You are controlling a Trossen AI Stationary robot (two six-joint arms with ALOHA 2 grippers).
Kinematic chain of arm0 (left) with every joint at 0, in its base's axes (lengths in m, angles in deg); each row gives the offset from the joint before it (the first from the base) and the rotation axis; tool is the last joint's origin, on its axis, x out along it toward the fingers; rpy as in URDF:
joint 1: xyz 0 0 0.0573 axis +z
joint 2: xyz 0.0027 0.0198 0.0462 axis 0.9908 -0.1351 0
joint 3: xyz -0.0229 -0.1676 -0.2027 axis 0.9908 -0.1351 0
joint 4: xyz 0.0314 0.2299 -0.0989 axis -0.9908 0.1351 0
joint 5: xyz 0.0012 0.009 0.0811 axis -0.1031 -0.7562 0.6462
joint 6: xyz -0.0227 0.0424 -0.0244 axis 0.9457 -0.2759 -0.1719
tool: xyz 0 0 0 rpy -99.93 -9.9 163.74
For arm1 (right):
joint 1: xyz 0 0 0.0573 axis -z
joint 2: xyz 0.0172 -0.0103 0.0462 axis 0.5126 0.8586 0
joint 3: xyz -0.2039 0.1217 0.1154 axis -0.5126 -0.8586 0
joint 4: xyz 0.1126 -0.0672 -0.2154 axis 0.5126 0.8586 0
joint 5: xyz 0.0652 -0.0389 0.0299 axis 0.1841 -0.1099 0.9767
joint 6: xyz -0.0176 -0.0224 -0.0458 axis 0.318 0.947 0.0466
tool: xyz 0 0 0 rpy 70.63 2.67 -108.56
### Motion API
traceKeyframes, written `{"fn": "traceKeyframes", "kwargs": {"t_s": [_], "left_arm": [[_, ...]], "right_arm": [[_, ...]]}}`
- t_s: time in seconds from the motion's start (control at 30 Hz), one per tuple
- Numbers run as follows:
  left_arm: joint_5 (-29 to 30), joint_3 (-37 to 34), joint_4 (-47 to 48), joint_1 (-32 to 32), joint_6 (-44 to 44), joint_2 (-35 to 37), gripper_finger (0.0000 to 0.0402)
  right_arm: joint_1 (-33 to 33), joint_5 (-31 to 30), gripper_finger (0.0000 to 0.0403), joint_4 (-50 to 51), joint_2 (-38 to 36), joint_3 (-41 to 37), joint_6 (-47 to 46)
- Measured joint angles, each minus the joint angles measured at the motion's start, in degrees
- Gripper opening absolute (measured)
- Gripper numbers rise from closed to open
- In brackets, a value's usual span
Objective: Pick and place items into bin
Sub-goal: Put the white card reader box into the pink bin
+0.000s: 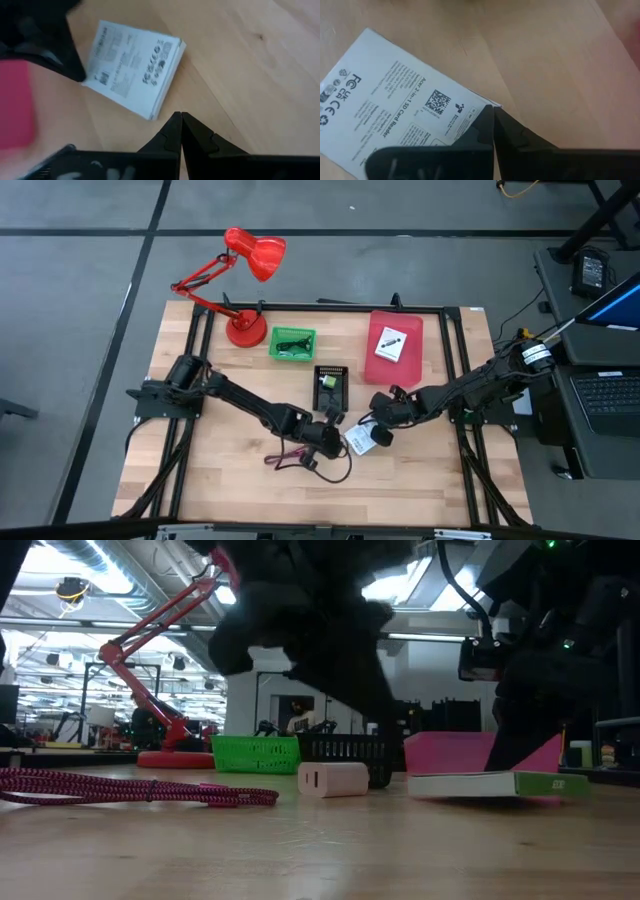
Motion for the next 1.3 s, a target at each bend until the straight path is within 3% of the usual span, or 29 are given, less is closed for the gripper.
{"fn": "traceKeyframes", "kwargs": {"t_s": [0.17, 0.43, 0.67, 0.97, 1.3], "left_arm": [[5.21, 0.02, 0.19, -2.25, 0.02, 0.69, 0.0002], [6.12, 0.02, -1.74, -4.10, 0.05, 0.72, 0.0011], [7.41, 0.02, -5.64, -4.81, 0.00, 0.71, 0.0050], [14.66, 0.02, -5.95, -8.43, -0.02, 0.66, 0.0114], [18.23, 0.09, -10.98, -11.27, -0.06, -0.65, 0.0130]], "right_arm": [[-0.01, 0.12, 0.0000, 0.21, 0.04, -0.02, -1.33], [0.02, 0.70, 0.0000, 0.57, 0.07, -0.03, -2.54], [0.00, 1.06, 0.0000, 0.48, 0.08, -0.07, -2.80], [0.00, 1.20, 0.0000, 0.44, 0.09, -0.09, -4.42], [-0.09, 1.83, 0.0000, 0.44, 0.11, -0.09, -9.05]]}}
